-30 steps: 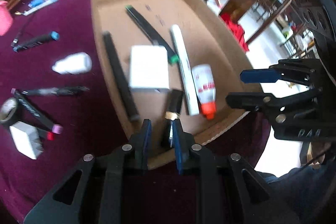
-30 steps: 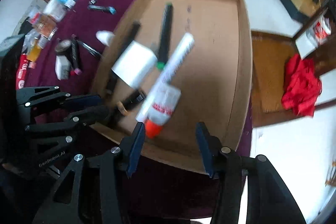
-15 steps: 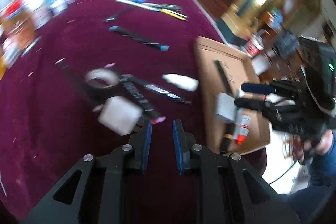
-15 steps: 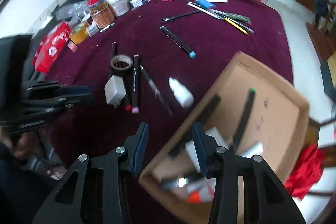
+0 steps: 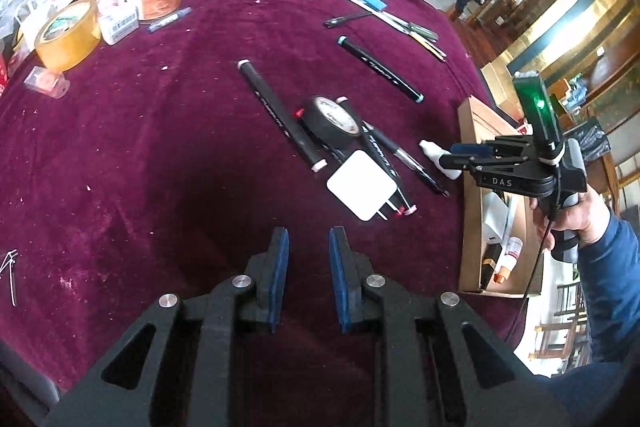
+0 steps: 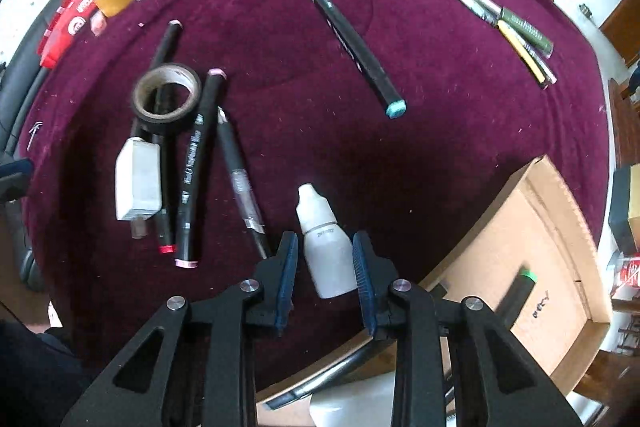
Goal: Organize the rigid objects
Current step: 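Grasp the small white dropper bottle with the right gripper while the left grasps a black marker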
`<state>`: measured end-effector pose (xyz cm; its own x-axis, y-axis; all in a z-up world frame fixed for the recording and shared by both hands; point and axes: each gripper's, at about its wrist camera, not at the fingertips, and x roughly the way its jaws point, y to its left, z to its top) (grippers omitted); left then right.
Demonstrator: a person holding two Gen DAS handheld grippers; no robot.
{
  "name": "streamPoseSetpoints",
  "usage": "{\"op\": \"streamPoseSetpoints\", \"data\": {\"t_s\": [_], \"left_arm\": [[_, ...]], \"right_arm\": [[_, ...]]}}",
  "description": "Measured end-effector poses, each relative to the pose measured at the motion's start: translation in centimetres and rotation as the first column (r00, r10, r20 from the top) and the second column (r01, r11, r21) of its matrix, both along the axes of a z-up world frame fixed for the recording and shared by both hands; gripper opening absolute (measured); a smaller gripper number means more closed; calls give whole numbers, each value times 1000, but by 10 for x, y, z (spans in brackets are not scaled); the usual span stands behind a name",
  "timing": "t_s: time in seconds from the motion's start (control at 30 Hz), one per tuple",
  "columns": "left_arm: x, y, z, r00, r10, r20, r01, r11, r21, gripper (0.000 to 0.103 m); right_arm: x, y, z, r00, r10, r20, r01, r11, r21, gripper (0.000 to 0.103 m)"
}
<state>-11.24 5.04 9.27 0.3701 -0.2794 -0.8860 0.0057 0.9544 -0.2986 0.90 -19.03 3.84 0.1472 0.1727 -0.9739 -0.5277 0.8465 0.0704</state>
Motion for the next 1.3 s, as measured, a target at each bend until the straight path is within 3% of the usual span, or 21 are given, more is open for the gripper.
{"op": "streamPoseSetpoints", "data": {"t_s": [0.2, 0.37, 0.57, 0.73, 0.87, 1.07, 1.13, 1.3], "left_arm": [[23, -3, -5, 999, 4, -34, -3, 1000, 11, 18], [63, -1, -23, 990, 65, -122, -69, 997, -26, 18], [116, 11, -60, 938, 204, -281, -226, 973, -51, 18], [141, 14, -75, 917, 257, -305, -275, 961, -19, 18], [151, 9, -82, 917, 263, -300, -273, 962, 8, 18], [158, -3, -80, 942, 224, -250, -211, 974, 79, 18], [153, -11, -78, 957, 180, -226, -153, 980, 130, 15], [122, -8, -78, 964, 147, -223, -121, 985, 126, 13]], "right_arm": [[-1, -4, -8, 996, -88, -23, 88, 996, 20, 23], [-18, -26, 14, 963, -268, -21, 268, 952, 149, 23], [-53, -50, 53, 925, -379, -38, 368, 864, 344, 23], [-74, -50, 68, 919, -395, -14, 373, 854, 362, 23], [-79, -59, 64, 902, -431, -23, 408, 835, 368, 23], [-87, -75, 64, 876, -481, -33, 457, 805, 379, 23], [-88, -78, 63, 871, -489, -43, 466, 796, 388, 23], [-91, -87, 62, 859, -509, -54, 485, 775, 404, 23]]}}
